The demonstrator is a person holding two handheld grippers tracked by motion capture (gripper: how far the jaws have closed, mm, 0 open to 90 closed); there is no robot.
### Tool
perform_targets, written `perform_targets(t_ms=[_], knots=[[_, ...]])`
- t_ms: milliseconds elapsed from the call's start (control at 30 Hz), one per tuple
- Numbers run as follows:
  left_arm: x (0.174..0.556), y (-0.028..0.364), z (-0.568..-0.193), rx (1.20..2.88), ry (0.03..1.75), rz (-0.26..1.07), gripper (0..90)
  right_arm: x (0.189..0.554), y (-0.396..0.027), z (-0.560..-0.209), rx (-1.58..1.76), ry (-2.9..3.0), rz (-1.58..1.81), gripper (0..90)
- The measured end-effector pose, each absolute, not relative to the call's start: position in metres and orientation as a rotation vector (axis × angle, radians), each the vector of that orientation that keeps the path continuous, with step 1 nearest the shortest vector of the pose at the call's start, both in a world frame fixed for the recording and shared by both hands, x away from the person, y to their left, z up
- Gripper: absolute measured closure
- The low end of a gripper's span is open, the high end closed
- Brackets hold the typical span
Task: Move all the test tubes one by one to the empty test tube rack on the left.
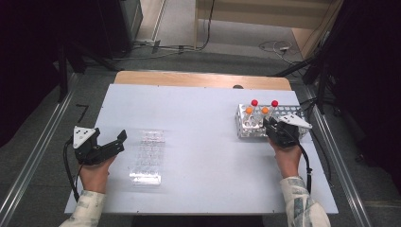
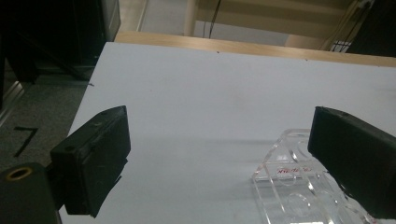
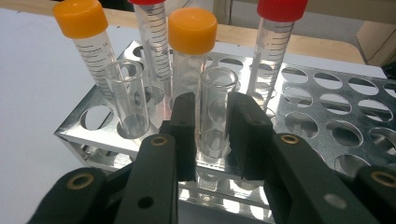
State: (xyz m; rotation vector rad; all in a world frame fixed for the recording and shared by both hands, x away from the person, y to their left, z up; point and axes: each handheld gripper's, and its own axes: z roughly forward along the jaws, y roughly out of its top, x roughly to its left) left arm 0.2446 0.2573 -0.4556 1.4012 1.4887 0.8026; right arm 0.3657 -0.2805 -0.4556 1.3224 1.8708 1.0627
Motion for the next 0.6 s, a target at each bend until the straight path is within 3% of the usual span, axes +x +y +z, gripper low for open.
perform_targets(t_ms=[267, 600], knots=[[0.244, 0.257, -0.455, 1.401, 1.487, 0.804, 6.5, 0.365, -0.281, -0.454, 1.314, 1.857, 1.064, 72.6], [0.244, 0.257, -0.454, 1.402, 1.487, 0.808, 6.7, 0.354, -0.284, -0.42, 1.265, 1.804, 1.136, 72.7]])
